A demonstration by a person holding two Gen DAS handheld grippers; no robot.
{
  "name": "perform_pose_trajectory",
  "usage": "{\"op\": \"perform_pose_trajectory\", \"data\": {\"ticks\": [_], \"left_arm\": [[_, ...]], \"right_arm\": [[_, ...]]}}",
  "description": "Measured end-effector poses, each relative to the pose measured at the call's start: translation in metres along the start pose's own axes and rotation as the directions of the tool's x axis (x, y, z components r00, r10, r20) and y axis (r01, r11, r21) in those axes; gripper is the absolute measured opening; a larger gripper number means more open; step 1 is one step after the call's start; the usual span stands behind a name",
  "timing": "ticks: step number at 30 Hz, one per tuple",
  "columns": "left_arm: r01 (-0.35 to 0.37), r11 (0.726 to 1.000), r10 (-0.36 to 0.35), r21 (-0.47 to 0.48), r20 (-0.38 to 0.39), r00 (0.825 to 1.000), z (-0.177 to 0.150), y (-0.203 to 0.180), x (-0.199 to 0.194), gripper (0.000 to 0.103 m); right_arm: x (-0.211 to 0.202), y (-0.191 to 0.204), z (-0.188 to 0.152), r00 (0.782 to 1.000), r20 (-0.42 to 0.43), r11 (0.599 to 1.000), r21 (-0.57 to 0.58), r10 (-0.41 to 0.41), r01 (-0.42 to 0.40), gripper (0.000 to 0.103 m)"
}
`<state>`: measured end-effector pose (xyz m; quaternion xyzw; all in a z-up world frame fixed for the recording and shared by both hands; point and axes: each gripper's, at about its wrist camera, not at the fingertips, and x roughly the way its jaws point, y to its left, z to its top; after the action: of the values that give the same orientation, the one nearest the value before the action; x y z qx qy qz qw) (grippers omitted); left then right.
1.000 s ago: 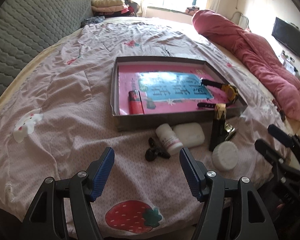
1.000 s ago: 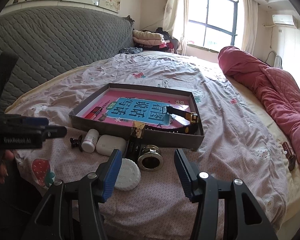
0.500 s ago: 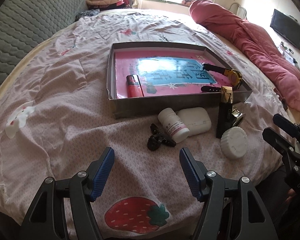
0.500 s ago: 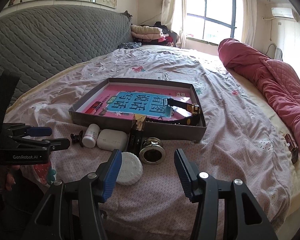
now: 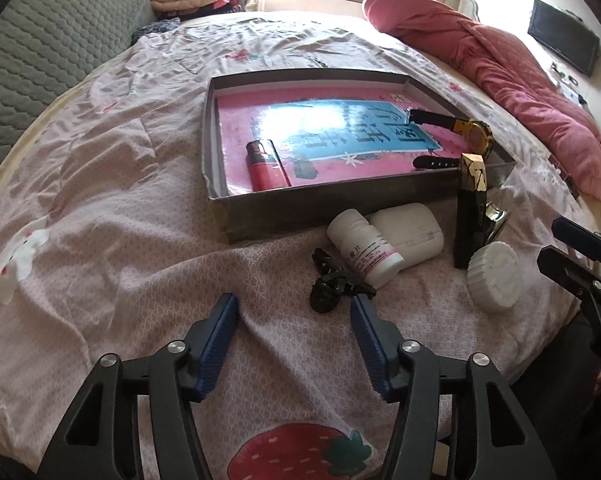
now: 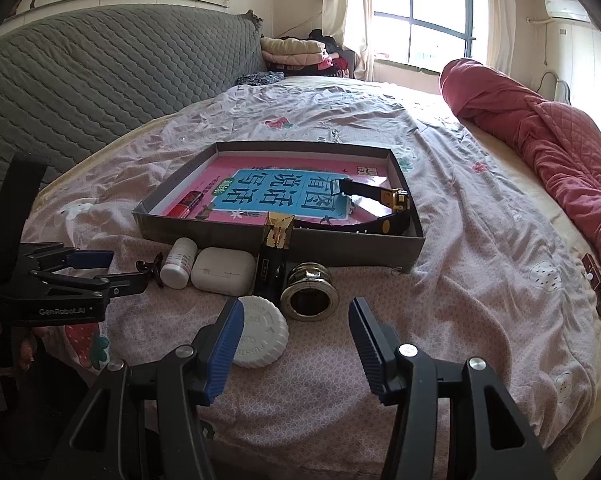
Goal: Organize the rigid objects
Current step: 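Grasp the black hair clip with the left gripper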
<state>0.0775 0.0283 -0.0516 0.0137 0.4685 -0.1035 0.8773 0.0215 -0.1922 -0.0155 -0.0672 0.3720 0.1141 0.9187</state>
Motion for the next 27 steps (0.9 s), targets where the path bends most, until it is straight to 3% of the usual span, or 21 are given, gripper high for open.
{"op": "perform_pose_trajectory", "data": {"ticks": [6,12,17,22,27], "left_arm": [[0.021,1.000,-0.021,0.019,0.004,1.000,0.005,-0.002,0.005,0.052],[0.049,0.999,-0.049,0.024,0.004,0.999,0.007,-0.001,0.009,0.035],[0.083,0.995,-0.083,0.048,0.001,0.997,0.009,-0.002,0.011,0.033],[0.092,0.991,-0.093,0.093,0.001,0.996,0.010,-0.005,0.011,0.023],[0.090,0.987,-0.093,0.133,0.016,0.996,0.012,-0.007,0.005,0.023]], "right_arm": [[0.007,0.003,-0.001,0.999,-0.024,0.999,0.008,0.047,-0.047,0.054],[0.019,0.012,-0.003,0.995,-0.062,0.997,-0.007,0.078,-0.078,0.054],[0.027,0.013,-0.005,0.993,-0.086,0.996,0.009,0.084,-0.083,0.054],[0.030,0.008,-0.004,0.993,-0.089,0.996,0.032,0.080,-0.078,0.054],[0.031,0.004,-0.004,0.992,-0.093,0.996,0.051,0.080,-0.075,0.054]]}}
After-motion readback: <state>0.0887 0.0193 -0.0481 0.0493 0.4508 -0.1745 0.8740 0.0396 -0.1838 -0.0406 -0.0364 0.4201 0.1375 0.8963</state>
